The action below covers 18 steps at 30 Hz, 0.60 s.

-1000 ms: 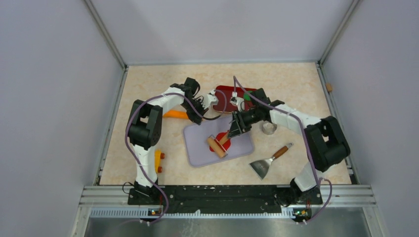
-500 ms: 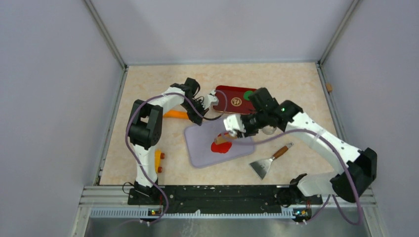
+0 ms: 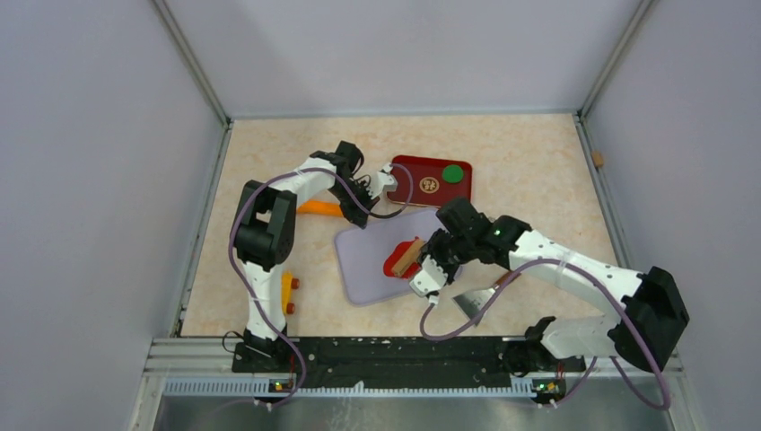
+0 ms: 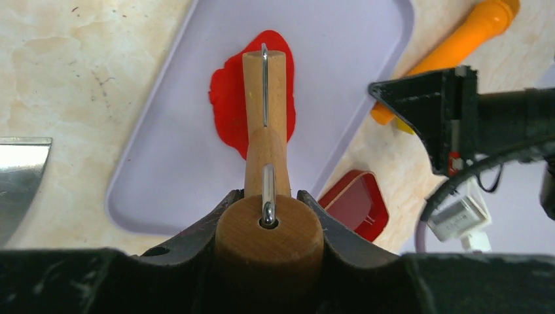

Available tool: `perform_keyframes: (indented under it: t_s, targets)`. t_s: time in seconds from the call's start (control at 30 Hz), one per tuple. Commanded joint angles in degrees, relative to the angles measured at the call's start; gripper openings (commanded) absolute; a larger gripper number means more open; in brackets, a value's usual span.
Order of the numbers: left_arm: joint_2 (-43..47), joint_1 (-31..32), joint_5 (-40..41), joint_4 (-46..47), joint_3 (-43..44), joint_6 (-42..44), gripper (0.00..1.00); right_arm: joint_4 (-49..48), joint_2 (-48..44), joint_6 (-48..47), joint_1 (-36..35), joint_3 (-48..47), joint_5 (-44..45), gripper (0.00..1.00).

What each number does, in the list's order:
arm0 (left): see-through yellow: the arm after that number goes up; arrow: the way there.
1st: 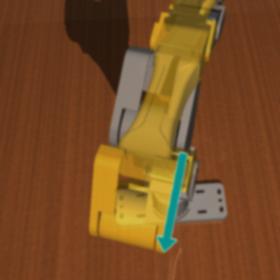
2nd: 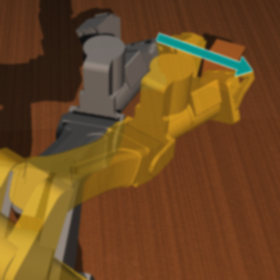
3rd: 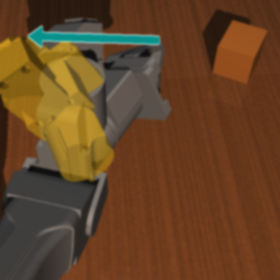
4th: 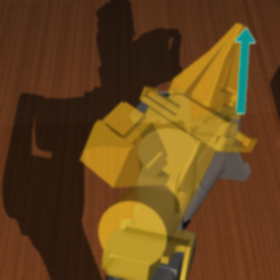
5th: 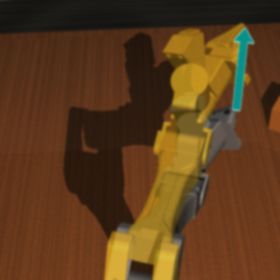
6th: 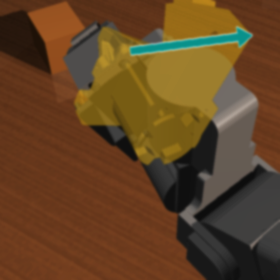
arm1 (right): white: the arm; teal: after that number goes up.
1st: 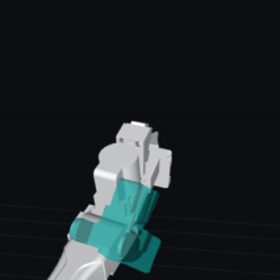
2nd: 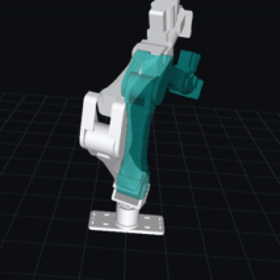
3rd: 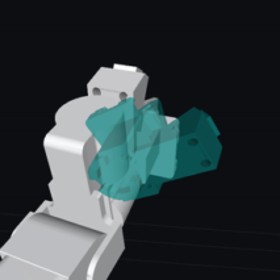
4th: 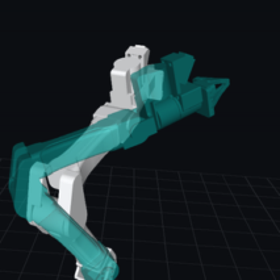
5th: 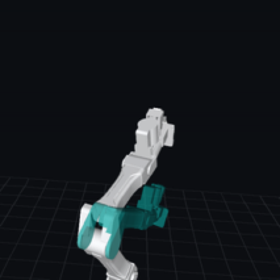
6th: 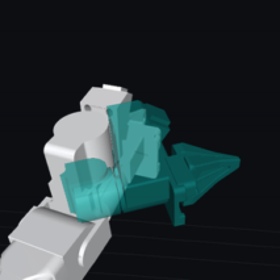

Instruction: Roll out the dumpling wrappers from the dough

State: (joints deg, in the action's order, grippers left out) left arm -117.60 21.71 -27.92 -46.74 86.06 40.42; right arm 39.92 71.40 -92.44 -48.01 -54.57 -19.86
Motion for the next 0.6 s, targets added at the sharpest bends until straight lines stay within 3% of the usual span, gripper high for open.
perform_keyframes:
  t_s: [0.0,0.33,0.57]
  targets:
    - [0.33,-0.02,-2.47,0.85,1.11,-0.12,0.00,-2.80,2.78,-5.48,-0.80,4.13,-0.71,0.00]
    - [0.71,-0.03,-2.39,0.82,1.72,0.41,0.00,5.76,14.19,-5.29,0.21,7.29,2.08,0.00]
    - [0.60,-0.09,-2.39,0.74,1.59,0.42,0.00,-3.08,13.02,2.25,1.19,5.06,2.95,0.00]
